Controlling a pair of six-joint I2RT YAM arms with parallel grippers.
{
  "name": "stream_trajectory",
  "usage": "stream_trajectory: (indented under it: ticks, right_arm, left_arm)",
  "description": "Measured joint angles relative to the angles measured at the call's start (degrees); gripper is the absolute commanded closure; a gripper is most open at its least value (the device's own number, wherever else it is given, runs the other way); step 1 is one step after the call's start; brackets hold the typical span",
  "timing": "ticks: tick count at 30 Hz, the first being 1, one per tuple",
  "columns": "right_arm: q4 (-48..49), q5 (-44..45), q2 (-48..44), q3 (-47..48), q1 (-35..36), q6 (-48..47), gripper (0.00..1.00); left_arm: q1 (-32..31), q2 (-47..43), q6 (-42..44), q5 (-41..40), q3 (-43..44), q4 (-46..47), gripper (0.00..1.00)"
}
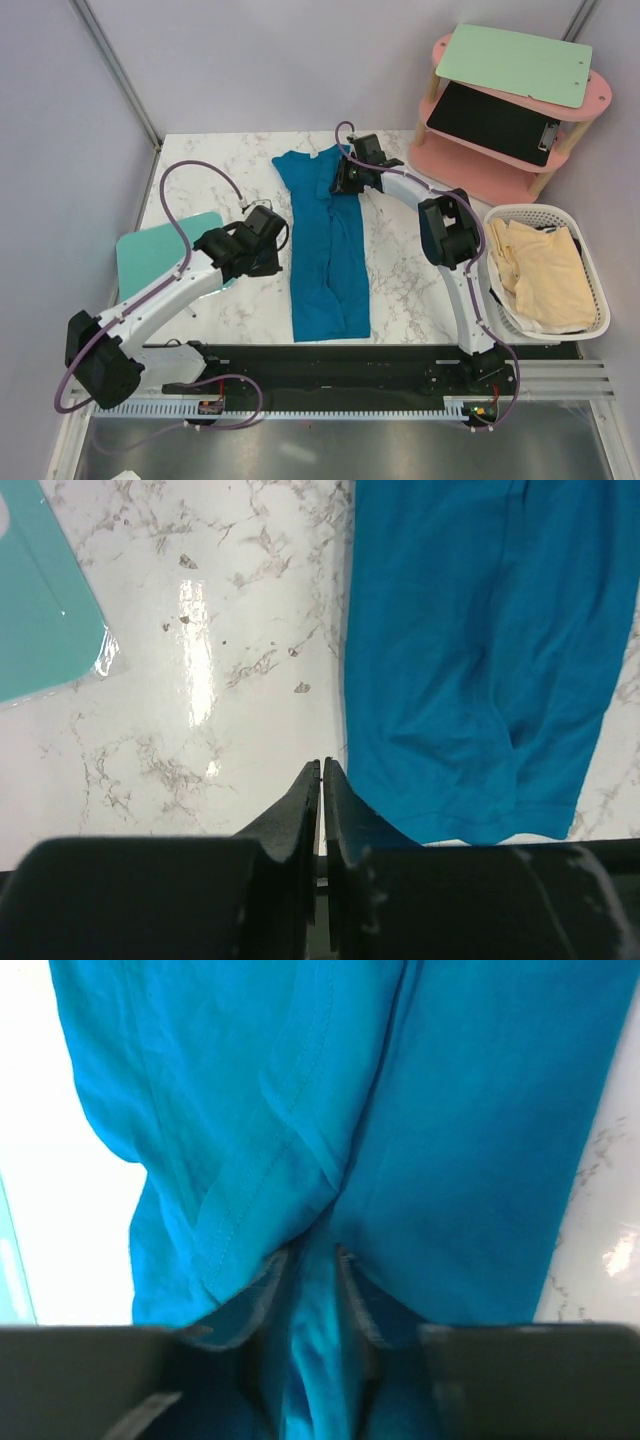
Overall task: Fold and stack the t-shirts
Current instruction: Grab the bottom of the folded rectangular tshirt with both arms
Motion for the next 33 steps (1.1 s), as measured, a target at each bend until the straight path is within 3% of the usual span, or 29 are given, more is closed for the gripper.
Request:
stream_trajectory:
  ticks: [1, 2, 7, 17, 33]
  right_arm:
    - [-0.04, 1.03, -0.26, 0.0, 0.26, -0.7, 0.97]
    - [-0.17, 2.25, -0.55, -0.02, 0.61, -1.38, 1.0]
    - [-0.57, 8.28, -4.17, 0.31, 3.21, -4.94, 1.0]
    - [-4.04, 12.44, -2.25, 15.52, 7.67, -9.66, 1.0]
    - [-9.9, 15.34, 4.15, 14.97, 7.87, -12.68, 1.0]
  left_arm:
    - [0.22, 1.38, 0.11, 0.11, 0.0, 0.09, 0.91]
    - [0.46, 2.45, 0.26, 0.26, 0.0, 0.2, 0.91]
    - [2.05, 6.69, 0.96, 1.68, 0.0, 1.75, 0.92]
    - [4.07, 14.64, 1.81, 4.48, 0.02, 5.05, 0.96]
    - [4.07, 16.92, 1.81, 5.95, 0.0, 7.8, 0.98]
